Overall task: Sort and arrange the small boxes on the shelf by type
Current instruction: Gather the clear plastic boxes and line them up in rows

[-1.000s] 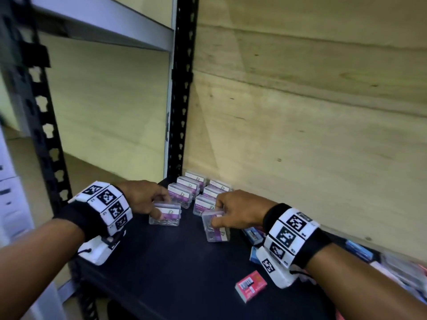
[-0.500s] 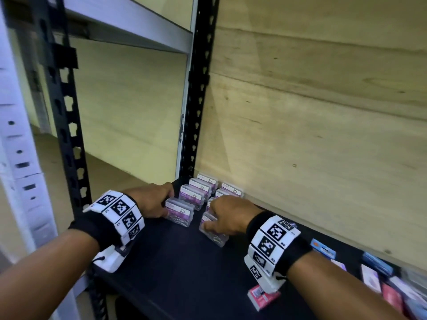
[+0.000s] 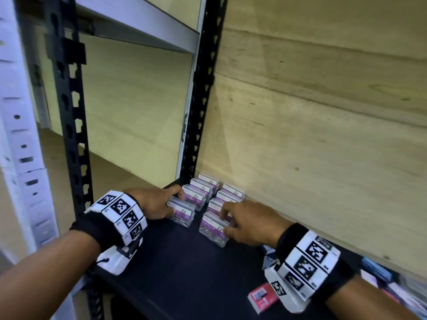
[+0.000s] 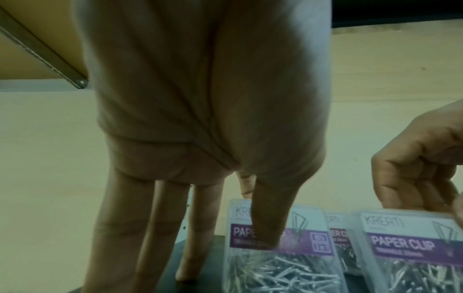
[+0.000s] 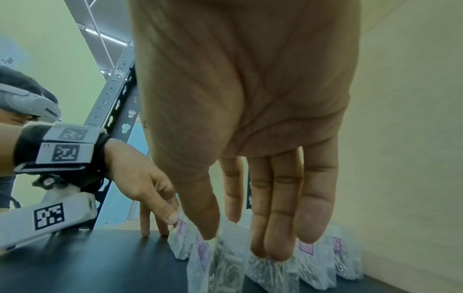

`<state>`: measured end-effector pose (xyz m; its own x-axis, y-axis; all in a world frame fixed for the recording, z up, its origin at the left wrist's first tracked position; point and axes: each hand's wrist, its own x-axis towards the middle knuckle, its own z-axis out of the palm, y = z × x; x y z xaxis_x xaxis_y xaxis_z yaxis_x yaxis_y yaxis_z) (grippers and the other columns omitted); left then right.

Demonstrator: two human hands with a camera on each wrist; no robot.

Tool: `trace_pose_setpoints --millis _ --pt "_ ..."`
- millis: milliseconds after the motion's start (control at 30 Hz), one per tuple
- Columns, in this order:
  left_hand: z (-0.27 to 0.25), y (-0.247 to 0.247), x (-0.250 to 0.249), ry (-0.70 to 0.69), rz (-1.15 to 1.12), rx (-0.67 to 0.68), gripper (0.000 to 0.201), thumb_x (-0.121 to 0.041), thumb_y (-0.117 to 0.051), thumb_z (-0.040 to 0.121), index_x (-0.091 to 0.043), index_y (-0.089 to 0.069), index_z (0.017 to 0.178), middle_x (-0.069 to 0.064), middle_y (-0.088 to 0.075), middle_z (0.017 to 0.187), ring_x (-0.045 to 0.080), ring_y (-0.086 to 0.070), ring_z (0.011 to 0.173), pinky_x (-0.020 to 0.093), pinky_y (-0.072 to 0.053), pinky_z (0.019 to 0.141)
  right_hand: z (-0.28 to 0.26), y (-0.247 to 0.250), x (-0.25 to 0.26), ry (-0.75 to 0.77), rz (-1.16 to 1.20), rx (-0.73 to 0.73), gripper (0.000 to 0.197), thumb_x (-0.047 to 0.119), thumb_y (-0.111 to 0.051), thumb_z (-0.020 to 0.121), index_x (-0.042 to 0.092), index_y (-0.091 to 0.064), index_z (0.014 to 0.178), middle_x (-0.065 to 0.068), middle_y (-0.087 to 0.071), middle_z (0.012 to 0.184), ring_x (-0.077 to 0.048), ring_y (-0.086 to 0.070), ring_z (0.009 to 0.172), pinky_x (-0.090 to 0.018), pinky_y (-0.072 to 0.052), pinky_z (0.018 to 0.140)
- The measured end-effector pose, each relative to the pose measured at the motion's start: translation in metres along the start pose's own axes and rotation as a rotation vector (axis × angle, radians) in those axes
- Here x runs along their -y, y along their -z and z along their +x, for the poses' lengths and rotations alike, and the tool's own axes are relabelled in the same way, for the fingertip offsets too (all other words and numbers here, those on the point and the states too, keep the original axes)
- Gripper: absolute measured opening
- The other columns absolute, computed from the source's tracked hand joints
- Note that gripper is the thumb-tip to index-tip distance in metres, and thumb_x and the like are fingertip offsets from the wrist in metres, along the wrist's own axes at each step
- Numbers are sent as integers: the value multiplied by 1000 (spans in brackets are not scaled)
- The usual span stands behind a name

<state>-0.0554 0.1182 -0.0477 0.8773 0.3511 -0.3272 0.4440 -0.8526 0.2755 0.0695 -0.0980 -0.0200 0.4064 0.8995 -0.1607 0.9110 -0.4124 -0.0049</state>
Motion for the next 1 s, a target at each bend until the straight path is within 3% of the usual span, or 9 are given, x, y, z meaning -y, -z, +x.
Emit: trace_pose_setpoints --millis 100,233,367,467,600,767,833,1000 --pt "3 0 0 1 16 -5 29 -33 -47 100 -38 -30 123 9 -66 105 15 -55 76 32 -47 75 4 -1 -1 7 10 4 31 36 -59 95 27 -54 124 3 -68 111 -18 -62 95 -29 -46 75" --pt "7 -1 1 5 38 -27 27 -32 -46 101 -37 -30 122 6 -63 93 16 -54 73 32 -46 72 9 1 -1 10 50 31 31 34 -62 96 27 -55 125 4 -69 112 -17 -63 99 -32 -52 86" --pt "10 -1 1 5 40 -38 27 -32 -47 100 -37 -30 120 9 -66 103 20 -60 80 35 -50 77 13 -2 -3 6 12 11 25 32 -58 97 24 -55 121 0 -67 109 -19 -61 93 -30 -48 77" --pt "13 -1 2 9 50 -42 28 -32 -48 99 -38 -30 121 9 -66 104 24 -64 87 39 -51 81 12 -1 -4 -5 87 20 21 35 -60 96 26 -55 114 3 -67 105 -16 -62 92 -33 -53 82" --pt "15 0 1 13 80 -41 31 -34 -48 99 -38 -29 123 7 -66 97 22 -63 83 37 -51 79 12 -3 -1 3 117 9 16 34 -62 94 29 -54 106 6 -67 101 -15 -62 89 -33 -53 81" --pt "15 1 -2 17 101 -44 30 -34 -46 100 -36 -28 124 8 -66 99 23 -63 85 38 -51 80 17 -3 1 24 87 -8 14 30 -61 96 27 -52 106 4 -66 101 -16 -58 87 -28 -43 71" --pt "15 1 -2 12 101 -47 30 -33 -45 100 -35 -28 125 9 -66 99 21 -60 80 37 -50 79 18 -4 2 27 80 -19 13 31 -61 96 27 -51 104 3 -66 100 -17 -59 87 -30 -46 72" --pt "14 1 -2 -2 105 -33 32 -34 -43 102 -33 -26 129 11 -66 100 20 -58 76 34 -48 75 18 -6 3 15 58 -22 18 31 -59 96 25 -50 111 1 -63 103 -19 -58 90 -31 -46 73"
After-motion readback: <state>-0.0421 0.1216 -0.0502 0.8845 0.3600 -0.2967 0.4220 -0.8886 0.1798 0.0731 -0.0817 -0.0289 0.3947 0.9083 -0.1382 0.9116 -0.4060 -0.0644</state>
